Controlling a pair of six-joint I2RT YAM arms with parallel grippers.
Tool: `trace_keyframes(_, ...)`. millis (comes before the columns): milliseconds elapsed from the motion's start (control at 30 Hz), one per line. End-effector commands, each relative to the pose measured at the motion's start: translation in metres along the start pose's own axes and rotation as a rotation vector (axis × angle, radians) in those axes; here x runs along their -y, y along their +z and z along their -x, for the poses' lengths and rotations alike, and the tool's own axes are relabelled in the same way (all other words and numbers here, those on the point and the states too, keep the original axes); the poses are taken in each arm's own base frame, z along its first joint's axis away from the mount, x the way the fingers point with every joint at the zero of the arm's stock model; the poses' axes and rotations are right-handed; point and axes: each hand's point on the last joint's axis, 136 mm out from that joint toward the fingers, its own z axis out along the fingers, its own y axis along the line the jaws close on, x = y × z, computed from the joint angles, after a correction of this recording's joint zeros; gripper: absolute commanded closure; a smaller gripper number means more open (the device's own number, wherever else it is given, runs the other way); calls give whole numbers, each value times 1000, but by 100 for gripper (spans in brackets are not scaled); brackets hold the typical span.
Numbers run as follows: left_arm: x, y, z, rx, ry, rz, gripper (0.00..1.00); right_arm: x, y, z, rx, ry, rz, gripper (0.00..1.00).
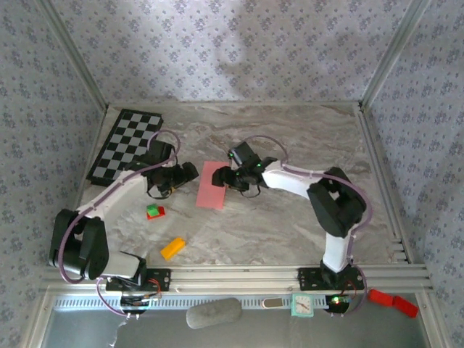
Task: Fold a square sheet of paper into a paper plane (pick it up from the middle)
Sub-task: Move the paper to the center of the table.
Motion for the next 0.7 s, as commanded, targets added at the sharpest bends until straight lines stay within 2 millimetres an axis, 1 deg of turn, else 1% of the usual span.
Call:
trace_keyframes(0,-1,-6,1,11,-22,-35,10,-11,19,0,-45,7,19,38)
trace_keyframes(67,-3,-5,-1,4,-27,-38,10,-7,32,-3,-77,14,2,39)
trace_keyframes(133,-3,-3,-3,-6,-29,-42,10,-1,40,-5,-99,20,-14,40)
trace_keyframes(267,-4,1,-8,-31,-33,-52,10,13,45,-13,-125,19,-58,40)
trace_keyframes(400,0,6,-15,-73,-35,-86,10,35,41,-24,-157,-1,-117,40)
trace_keyframes(467,4,8,-21,-104,-39,-112,10,52,38,-33,-181,-14,-150,40)
trace_keyframes(567,6,11,-34,-152,-45,-149,11,76,27,-45,-200,-17,-183,40)
trace_keyframes(600,7,12,-39,-168,-49,-159,11,79,22,-45,-200,-43,-175,40)
trace_keyframes(633,8,13,-45,-184,-54,-172,11,92,18,-55,-219,-42,-185,40)
trace_keyframes(667,9,15,-51,-202,-56,-184,12,97,13,-57,-220,-47,-180,40)
